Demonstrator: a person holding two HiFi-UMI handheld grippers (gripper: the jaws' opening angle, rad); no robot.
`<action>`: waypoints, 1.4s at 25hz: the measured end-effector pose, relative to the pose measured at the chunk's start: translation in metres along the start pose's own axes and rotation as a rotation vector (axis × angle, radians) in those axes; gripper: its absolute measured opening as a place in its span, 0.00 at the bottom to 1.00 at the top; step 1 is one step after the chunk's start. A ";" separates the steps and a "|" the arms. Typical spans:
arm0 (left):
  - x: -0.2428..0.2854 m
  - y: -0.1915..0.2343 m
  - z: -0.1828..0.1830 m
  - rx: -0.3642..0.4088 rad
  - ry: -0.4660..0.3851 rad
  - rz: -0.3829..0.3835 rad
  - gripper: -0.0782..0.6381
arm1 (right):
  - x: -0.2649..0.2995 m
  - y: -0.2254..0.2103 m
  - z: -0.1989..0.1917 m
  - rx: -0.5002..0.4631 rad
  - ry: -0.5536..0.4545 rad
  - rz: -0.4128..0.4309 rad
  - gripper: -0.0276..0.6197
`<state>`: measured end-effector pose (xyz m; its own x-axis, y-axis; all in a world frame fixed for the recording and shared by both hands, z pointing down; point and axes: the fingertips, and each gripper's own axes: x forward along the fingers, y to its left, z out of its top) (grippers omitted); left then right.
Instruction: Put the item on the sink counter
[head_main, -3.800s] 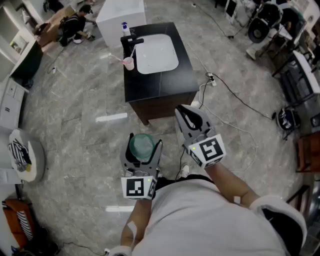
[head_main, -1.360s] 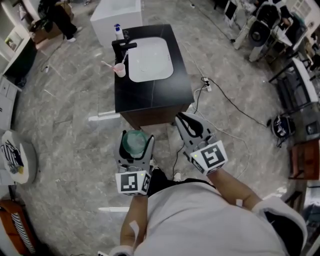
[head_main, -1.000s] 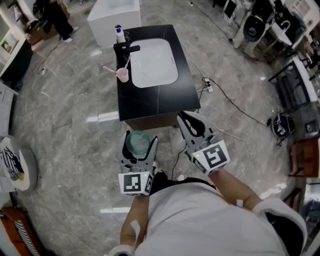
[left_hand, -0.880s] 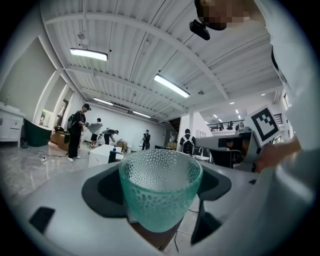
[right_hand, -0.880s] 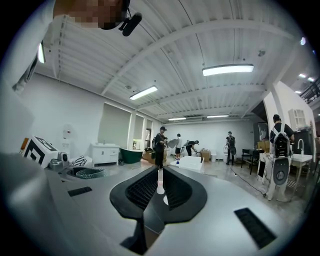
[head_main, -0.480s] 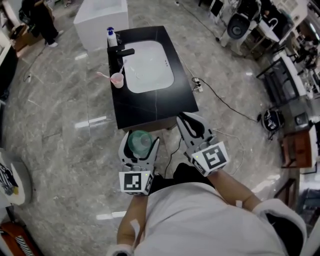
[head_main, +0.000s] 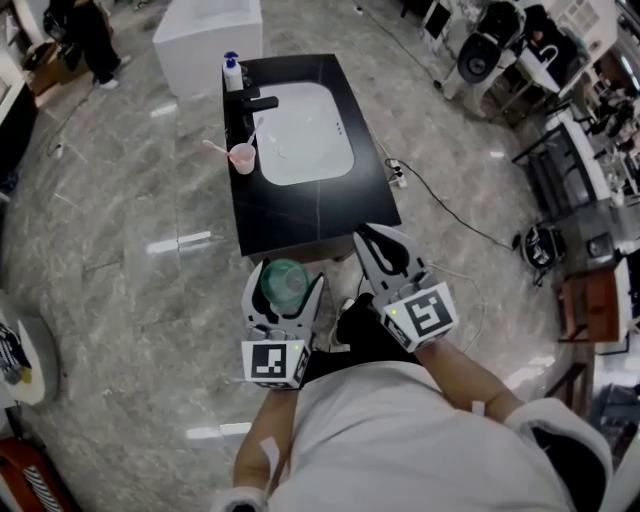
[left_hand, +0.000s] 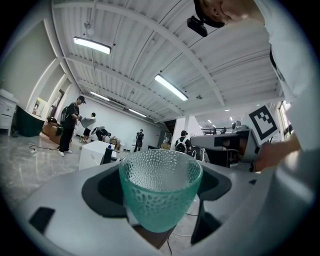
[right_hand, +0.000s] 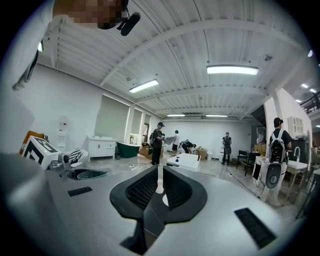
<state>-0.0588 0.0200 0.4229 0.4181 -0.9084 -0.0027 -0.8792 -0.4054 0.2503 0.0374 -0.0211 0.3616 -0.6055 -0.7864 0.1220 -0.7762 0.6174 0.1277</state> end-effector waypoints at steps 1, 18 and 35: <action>0.001 0.000 -0.001 0.003 -0.002 -0.002 0.66 | 0.002 0.000 0.000 0.000 -0.001 0.003 0.13; 0.037 0.008 0.006 0.022 0.016 0.053 0.66 | 0.038 -0.023 -0.001 0.028 -0.035 0.071 0.13; 0.091 0.030 0.021 0.097 -0.008 0.040 0.66 | 0.050 -0.045 -0.014 0.053 -0.012 0.068 0.13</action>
<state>-0.0518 -0.0773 0.4102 0.3804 -0.9248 -0.0019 -0.9135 -0.3760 0.1551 0.0448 -0.0877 0.3760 -0.6588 -0.7431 0.1171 -0.7413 0.6678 0.0675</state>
